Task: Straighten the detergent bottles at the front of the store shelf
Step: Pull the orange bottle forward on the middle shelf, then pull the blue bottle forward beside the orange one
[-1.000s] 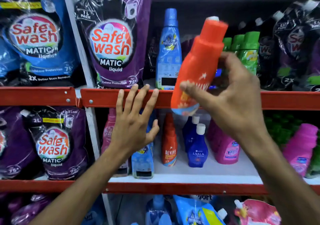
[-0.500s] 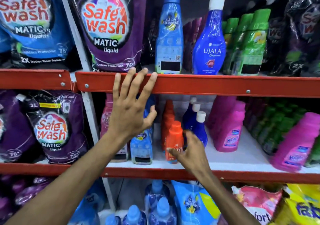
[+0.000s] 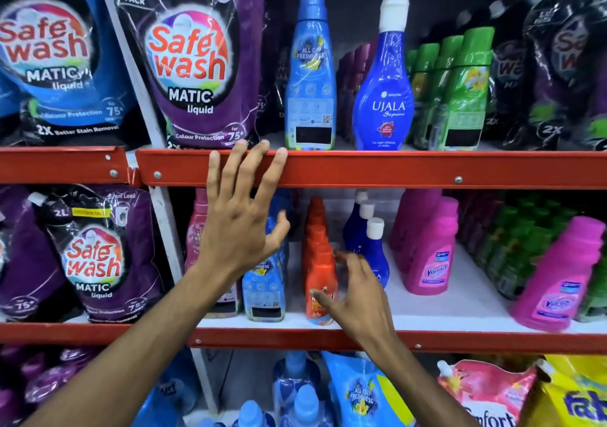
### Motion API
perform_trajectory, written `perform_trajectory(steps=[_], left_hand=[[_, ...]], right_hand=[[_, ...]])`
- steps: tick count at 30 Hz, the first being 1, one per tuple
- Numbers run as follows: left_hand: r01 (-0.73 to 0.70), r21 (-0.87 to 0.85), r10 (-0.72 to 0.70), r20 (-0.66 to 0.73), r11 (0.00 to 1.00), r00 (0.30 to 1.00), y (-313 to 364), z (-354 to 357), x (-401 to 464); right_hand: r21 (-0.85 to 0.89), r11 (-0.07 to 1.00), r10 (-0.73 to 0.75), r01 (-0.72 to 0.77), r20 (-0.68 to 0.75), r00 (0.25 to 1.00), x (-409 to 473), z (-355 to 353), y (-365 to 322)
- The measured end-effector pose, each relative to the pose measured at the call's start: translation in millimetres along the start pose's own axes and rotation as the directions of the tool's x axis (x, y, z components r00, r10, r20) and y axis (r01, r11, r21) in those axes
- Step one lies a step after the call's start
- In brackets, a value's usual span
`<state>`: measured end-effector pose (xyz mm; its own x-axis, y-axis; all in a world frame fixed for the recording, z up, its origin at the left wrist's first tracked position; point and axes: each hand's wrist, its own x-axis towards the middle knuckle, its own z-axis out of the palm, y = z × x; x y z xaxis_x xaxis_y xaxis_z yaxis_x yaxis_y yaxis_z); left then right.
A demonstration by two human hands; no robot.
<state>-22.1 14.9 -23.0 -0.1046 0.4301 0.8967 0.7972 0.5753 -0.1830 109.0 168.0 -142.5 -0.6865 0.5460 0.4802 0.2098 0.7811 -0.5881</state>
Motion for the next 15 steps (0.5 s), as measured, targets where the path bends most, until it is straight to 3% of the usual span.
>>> perform_trajectory(steps=[2,5,10,12,15], left_hand=[[0.007,0.017,-0.007,0.012,1.000,1.000,2,-2,0],[0.051,0.038,-0.052,0.018,0.998,0.999,10,-5,1],[0.091,0.023,-0.091,-0.020,0.996,0.996,31,-7,9],[0.057,0.022,-0.056,-0.033,0.998,0.998,40,-6,16],[0.023,0.025,-0.023,-0.018,0.999,1.000,51,-2,23]], right_hand=[[-0.042,0.991,-0.137,0.131,-0.189,0.972,-1,-21,-13],[-0.176,0.936,-0.351,0.304,-0.445,0.824,6,-59,-37],[-0.409,0.858,-0.505,0.311,-0.562,0.655,34,-112,-67],[-0.425,0.861,-0.496,0.279,-0.583,0.643,50,-127,-76],[-0.383,0.905,-0.397,0.185,-0.603,0.692,76,-142,-90]])
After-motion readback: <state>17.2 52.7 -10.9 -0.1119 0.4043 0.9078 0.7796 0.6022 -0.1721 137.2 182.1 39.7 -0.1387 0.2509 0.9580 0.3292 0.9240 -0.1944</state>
